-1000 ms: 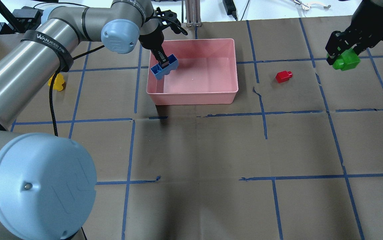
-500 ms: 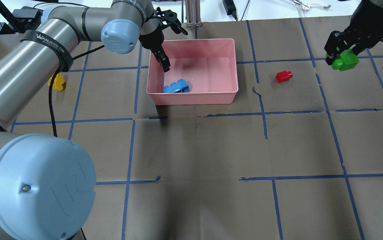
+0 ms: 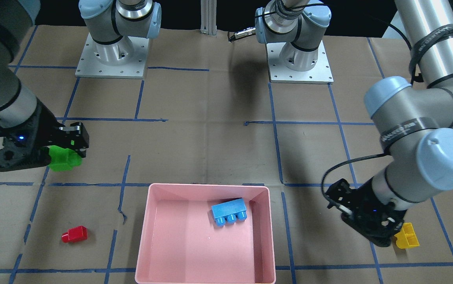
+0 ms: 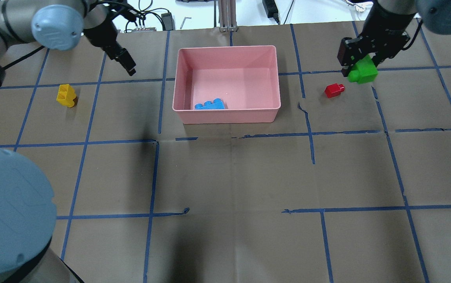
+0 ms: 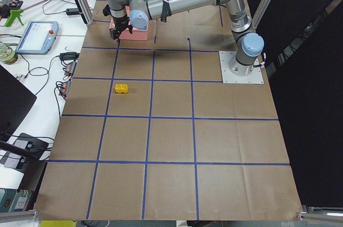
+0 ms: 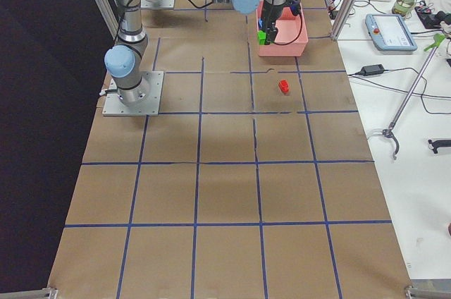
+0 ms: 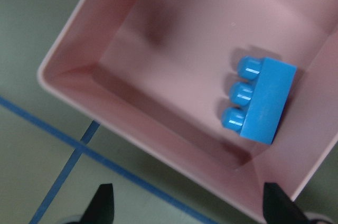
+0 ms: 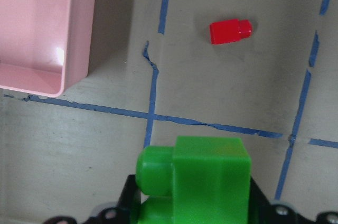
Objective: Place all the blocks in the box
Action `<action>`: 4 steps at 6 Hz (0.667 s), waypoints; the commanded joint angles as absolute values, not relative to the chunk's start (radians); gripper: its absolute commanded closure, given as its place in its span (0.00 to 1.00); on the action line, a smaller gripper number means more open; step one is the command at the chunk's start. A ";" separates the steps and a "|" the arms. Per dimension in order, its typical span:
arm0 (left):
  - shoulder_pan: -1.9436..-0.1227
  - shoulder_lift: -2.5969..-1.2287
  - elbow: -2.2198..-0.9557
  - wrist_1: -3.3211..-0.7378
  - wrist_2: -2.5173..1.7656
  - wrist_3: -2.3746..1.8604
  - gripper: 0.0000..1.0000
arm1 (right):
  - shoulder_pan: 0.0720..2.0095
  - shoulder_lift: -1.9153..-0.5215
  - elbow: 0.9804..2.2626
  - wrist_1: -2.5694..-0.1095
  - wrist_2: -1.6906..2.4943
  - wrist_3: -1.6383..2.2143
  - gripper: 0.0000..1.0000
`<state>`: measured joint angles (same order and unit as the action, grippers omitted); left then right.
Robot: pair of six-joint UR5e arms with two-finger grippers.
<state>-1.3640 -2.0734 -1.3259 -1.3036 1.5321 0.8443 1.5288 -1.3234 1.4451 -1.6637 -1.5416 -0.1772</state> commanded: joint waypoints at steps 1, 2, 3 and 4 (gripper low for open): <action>-1.190 -2.095 -1.367 -1.266 1.537 0.833 0.01 | 1.708 -1.261 1.434 -1.767 -1.542 0.063 0.60; -1.158 -2.123 -1.347 -1.264 1.537 0.801 0.01 | 1.760 -1.194 1.395 -1.801 -1.540 0.146 0.60; -1.154 -2.152 -1.341 -1.229 1.542 0.732 0.01 | 1.781 -1.107 1.355 -1.833 -1.542 0.165 0.60; -1.147 -2.196 -1.341 -1.154 1.584 0.713 0.01 | 1.786 -1.059 1.351 -1.879 -1.536 0.178 0.60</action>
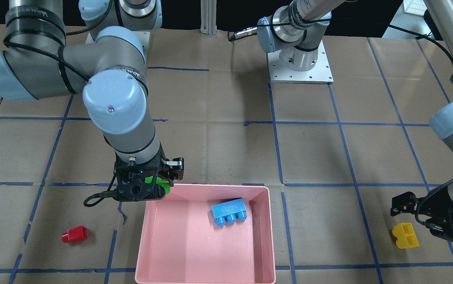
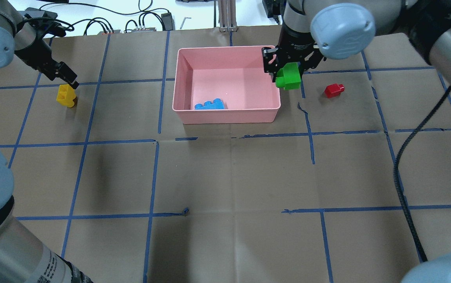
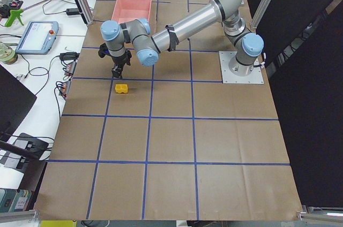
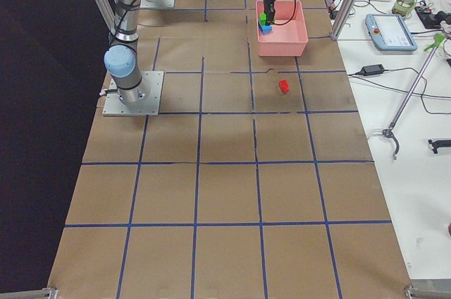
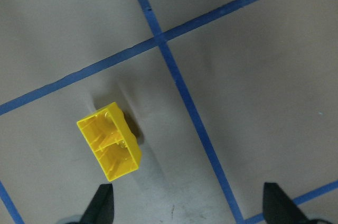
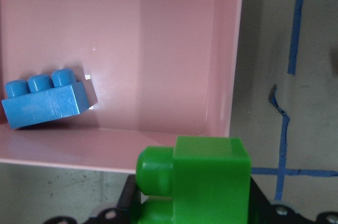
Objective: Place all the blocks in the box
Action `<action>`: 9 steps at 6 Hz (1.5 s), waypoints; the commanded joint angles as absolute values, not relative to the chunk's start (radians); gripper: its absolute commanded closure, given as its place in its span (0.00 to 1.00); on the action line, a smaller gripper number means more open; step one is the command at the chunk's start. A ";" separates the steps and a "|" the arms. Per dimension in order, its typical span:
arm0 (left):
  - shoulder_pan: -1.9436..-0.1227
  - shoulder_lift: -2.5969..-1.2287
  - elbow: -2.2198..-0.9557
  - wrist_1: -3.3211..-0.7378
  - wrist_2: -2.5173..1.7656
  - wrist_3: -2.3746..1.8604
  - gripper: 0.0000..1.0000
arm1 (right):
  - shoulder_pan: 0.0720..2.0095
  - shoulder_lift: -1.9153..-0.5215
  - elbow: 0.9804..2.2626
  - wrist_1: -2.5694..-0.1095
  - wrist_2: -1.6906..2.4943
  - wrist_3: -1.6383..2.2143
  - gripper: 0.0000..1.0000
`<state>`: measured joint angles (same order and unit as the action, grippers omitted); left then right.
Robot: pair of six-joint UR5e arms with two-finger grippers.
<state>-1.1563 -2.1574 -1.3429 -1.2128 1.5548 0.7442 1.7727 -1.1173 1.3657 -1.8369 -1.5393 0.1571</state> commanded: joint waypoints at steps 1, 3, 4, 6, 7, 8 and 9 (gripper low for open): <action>-1.144 -2.227 -1.342 -1.126 1.601 0.703 0.02 | 1.801 -1.017 1.351 -1.917 -1.513 0.193 0.60; -1.143 -2.279 -1.344 -1.091 1.605 0.703 0.04 | 1.834 -0.951 1.350 -1.991 -1.497 0.250 0.56; -1.141 -2.299 -1.344 -1.088 1.605 0.703 0.15 | 1.838 -0.950 1.350 -1.993 -1.497 0.255 0.42; -1.141 -2.299 -1.342 -1.089 1.605 0.703 0.90 | 1.838 -0.950 1.326 -2.057 -1.449 0.265 0.00; -1.141 -2.287 -1.341 -1.089 1.605 0.703 1.00 | 1.836 -0.946 1.265 -2.025 -1.448 0.264 0.00; -1.143 -2.257 -1.342 -1.091 1.605 0.706 1.00 | 1.821 -0.951 1.200 -1.934 -1.451 0.240 0.00; -1.160 -2.197 -1.359 -1.113 1.595 0.707 1.00 | 1.786 -0.960 1.169 -1.878 -1.459 0.166 0.00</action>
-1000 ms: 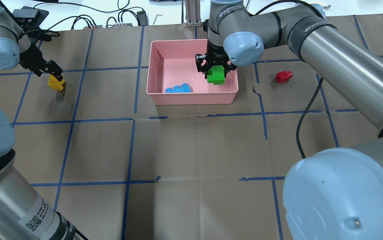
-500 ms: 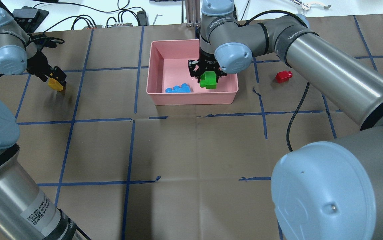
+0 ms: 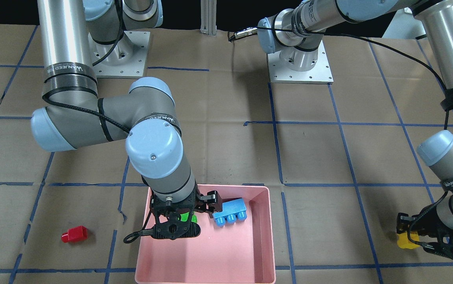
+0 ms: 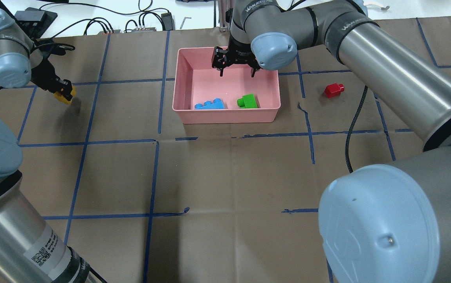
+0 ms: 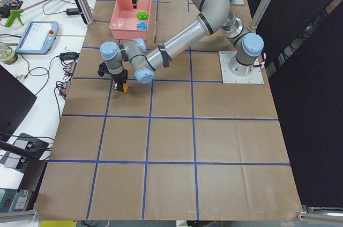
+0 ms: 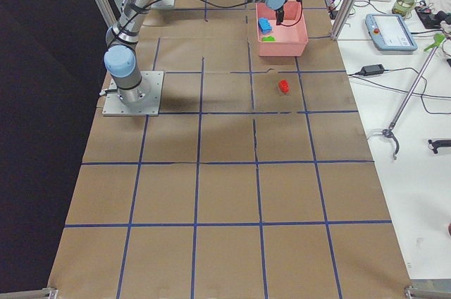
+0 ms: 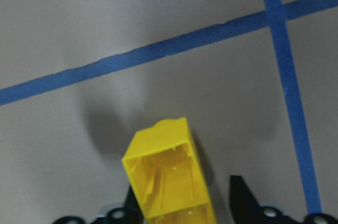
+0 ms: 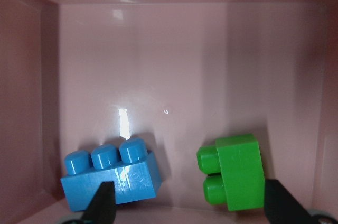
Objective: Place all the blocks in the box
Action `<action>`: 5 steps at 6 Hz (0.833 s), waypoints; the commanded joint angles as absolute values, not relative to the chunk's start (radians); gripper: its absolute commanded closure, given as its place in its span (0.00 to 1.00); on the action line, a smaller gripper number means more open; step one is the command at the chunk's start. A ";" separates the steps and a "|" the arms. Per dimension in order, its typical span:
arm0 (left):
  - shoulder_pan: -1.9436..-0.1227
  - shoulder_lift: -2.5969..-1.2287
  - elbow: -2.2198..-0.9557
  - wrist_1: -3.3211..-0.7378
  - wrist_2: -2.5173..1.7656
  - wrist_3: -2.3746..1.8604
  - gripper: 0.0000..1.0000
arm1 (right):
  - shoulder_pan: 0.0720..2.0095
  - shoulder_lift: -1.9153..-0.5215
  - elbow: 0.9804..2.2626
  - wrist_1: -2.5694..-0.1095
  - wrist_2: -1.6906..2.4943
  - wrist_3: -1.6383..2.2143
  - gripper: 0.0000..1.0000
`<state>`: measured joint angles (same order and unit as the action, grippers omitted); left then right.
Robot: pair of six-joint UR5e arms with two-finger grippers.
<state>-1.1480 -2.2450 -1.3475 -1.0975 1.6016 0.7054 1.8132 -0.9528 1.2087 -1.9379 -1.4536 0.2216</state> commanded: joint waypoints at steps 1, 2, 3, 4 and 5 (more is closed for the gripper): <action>-1.249 -2.140 -1.359 -1.177 1.571 0.721 1.00 | 1.708 -0.972 1.170 -1.831 -1.457 0.106 0.00; -1.408 -2.129 -1.350 -1.190 1.560 0.727 1.00 | 1.625 -0.980 1.175 -1.789 -1.456 -0.026 0.00; -1.525 -2.122 -1.333 -1.186 1.552 0.726 1.00 | 1.549 -0.980 1.178 -1.769 -1.459 -0.148 0.00; -1.640 -2.129 -1.318 -1.183 1.551 0.727 1.00 | 1.487 -0.979 1.183 -1.761 -1.459 -0.270 0.00; -1.731 -2.132 -1.319 -1.183 1.549 0.726 1.00 | 1.442 -0.979 1.227 -1.778 -1.460 -0.372 0.00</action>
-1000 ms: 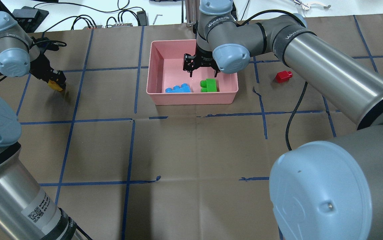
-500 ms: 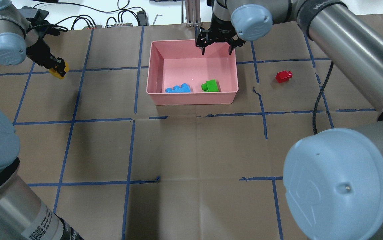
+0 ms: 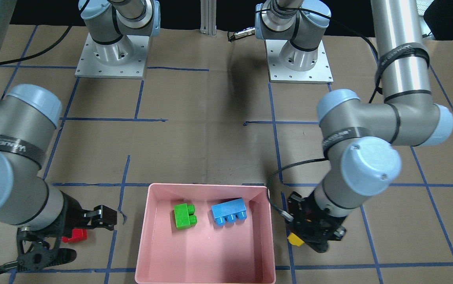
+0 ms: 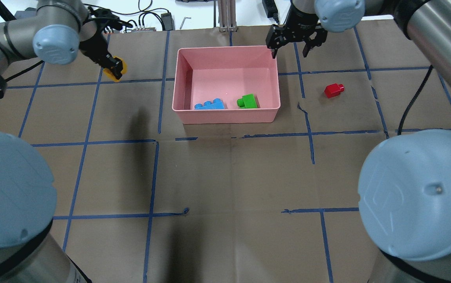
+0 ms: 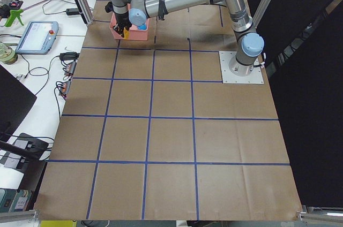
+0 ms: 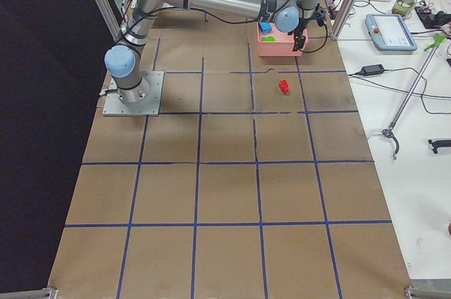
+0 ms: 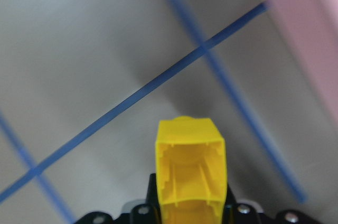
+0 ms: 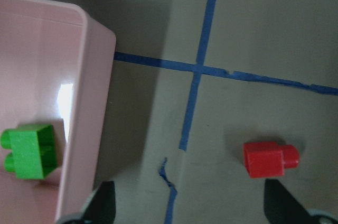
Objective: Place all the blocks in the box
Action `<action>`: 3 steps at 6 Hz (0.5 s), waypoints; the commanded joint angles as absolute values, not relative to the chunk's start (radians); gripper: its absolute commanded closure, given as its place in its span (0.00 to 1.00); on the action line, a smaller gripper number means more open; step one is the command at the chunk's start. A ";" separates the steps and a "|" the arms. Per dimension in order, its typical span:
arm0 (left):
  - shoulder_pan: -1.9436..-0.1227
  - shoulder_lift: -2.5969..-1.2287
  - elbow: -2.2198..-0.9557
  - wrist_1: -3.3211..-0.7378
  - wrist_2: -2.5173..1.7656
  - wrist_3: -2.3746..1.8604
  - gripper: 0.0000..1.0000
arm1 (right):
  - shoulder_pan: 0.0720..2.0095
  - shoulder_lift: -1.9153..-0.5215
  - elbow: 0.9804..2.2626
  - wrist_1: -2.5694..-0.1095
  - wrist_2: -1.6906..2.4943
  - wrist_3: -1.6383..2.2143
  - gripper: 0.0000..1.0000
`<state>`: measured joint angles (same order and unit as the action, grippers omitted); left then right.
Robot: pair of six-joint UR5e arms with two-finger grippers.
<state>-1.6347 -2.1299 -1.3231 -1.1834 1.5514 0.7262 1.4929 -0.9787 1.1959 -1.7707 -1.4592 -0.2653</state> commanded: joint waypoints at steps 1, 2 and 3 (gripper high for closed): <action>-1.780 -2.153 -1.321 -1.169 1.510 0.729 1.00 | 1.415 -0.976 1.279 -1.799 -1.456 -0.449 0.00; -1.813 -2.161 -1.324 -1.142 1.482 0.735 1.00 | 1.410 -0.965 1.287 -1.836 -1.462 -0.418 0.01; -1.818 -2.164 -1.322 -1.140 1.482 0.736 0.71 | 1.410 -0.962 1.287 -1.832 -1.466 -0.276 0.00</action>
